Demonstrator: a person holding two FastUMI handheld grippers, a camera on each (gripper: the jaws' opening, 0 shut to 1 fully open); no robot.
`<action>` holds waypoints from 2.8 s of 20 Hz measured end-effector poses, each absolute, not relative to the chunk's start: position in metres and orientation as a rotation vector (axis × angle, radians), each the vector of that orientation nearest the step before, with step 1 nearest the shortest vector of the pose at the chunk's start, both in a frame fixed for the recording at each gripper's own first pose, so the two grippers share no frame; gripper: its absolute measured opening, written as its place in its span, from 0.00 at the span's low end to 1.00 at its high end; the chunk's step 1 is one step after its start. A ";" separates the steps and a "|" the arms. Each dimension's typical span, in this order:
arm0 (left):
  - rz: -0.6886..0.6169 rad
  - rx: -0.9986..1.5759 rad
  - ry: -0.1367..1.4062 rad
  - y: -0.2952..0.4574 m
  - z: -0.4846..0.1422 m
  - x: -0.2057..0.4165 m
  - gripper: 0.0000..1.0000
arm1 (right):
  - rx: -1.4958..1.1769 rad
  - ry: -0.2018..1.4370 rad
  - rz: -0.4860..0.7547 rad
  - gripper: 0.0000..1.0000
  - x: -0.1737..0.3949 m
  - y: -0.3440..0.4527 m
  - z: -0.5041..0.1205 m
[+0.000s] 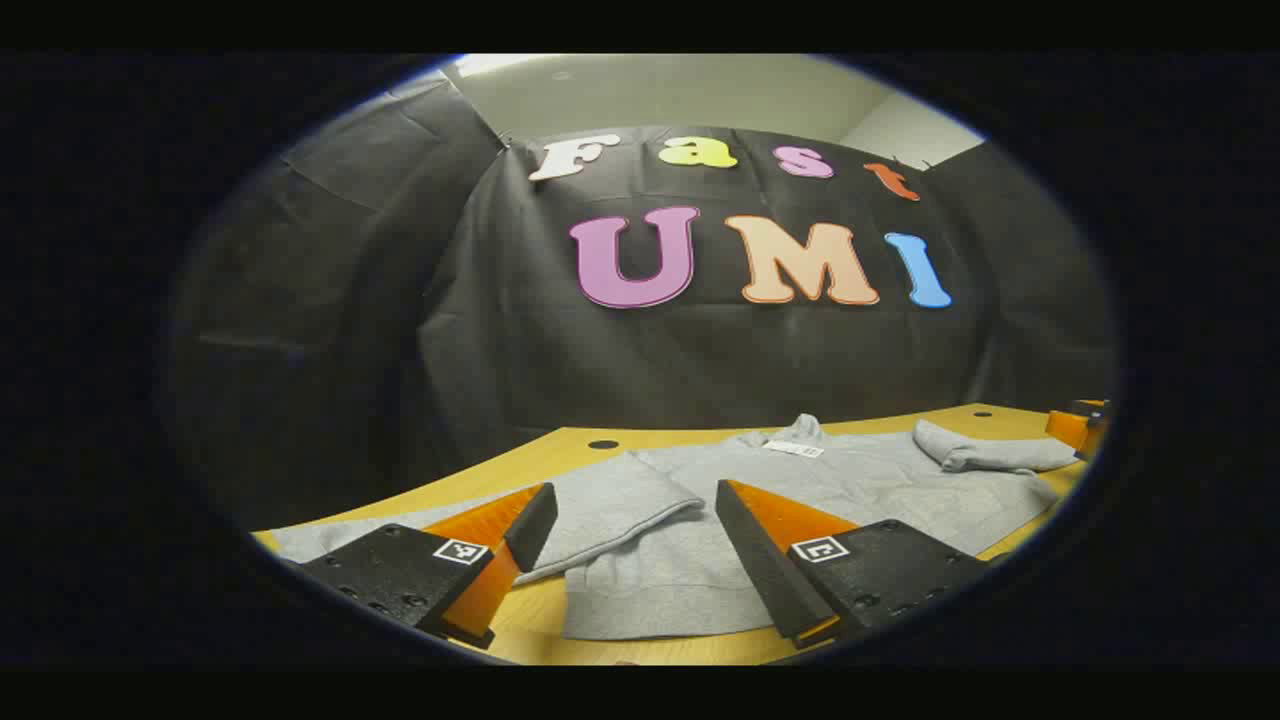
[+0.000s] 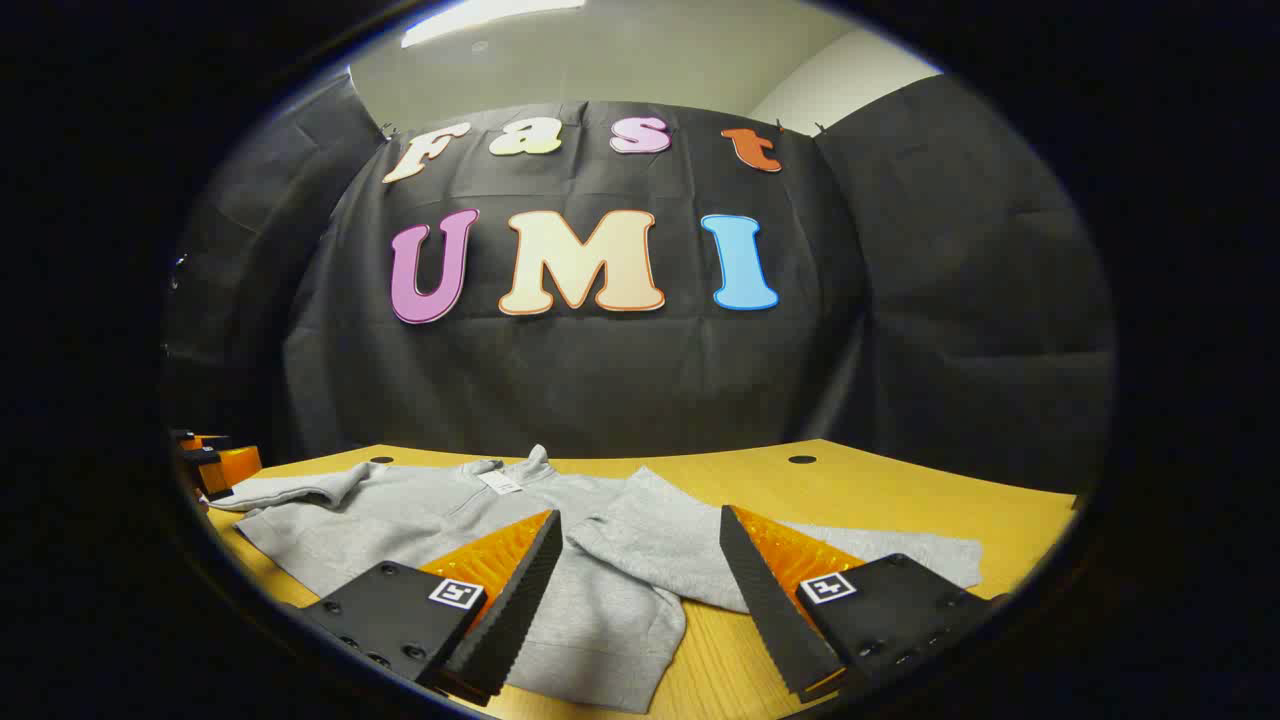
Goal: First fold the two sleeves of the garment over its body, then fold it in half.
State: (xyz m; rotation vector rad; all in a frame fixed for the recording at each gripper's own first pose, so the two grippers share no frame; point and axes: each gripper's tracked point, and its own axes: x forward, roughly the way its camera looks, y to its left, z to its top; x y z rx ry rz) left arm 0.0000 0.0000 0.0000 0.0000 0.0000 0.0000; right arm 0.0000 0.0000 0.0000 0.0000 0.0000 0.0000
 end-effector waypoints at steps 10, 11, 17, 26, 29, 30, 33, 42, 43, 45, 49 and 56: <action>0.010 0.000 0.000 0.003 0.000 -0.001 0.94 | 0.000 0.000 0.000 0.98 0.000 -0.001 0.000; 0.010 0.001 0.000 0.003 0.001 -0.001 0.94 | 0.000 0.001 0.000 0.98 0.000 -0.001 0.001; 0.011 0.001 0.000 0.002 0.001 -0.002 0.94 | -0.001 0.000 -0.006 0.97 -0.001 -0.003 0.001; 0.005 -0.002 0.003 0.002 0.000 -0.003 0.94 | 0.063 0.067 0.007 0.98 0.006 -0.015 -0.008; 0.008 -0.003 0.003 0.002 -0.001 -0.003 0.94 | 0.058 0.065 -0.069 0.98 0.011 -0.046 0.007; 0.008 -0.003 0.003 0.001 0.000 -0.003 0.94 | 0.027 0.071 -0.100 0.98 0.010 -0.059 0.011; 0.005 -0.003 0.003 0.002 0.001 -0.004 0.94 | -0.053 0.132 -0.149 0.98 0.007 -0.094 0.012; 0.000 -0.002 0.002 0.000 0.000 -0.002 0.94 | -0.026 0.421 -0.228 0.99 -0.011 -0.177 -0.021; 0.000 -0.002 0.002 0.000 0.001 -0.003 0.94 | -0.007 0.457 -0.240 0.98 -0.011 -0.183 -0.029; 0.000 -0.002 0.002 0.001 0.001 -0.003 0.94 | 0.013 0.527 -0.266 0.99 -0.014 -0.200 -0.049; 0.000 -0.002 0.001 0.001 0.001 -0.003 0.94 | -0.010 0.620 -0.307 0.99 -0.020 -0.222 -0.071; -0.001 -0.002 0.002 0.000 0.001 -0.002 0.94 | 0.065 0.682 -0.326 0.99 -0.027 -0.234 -0.093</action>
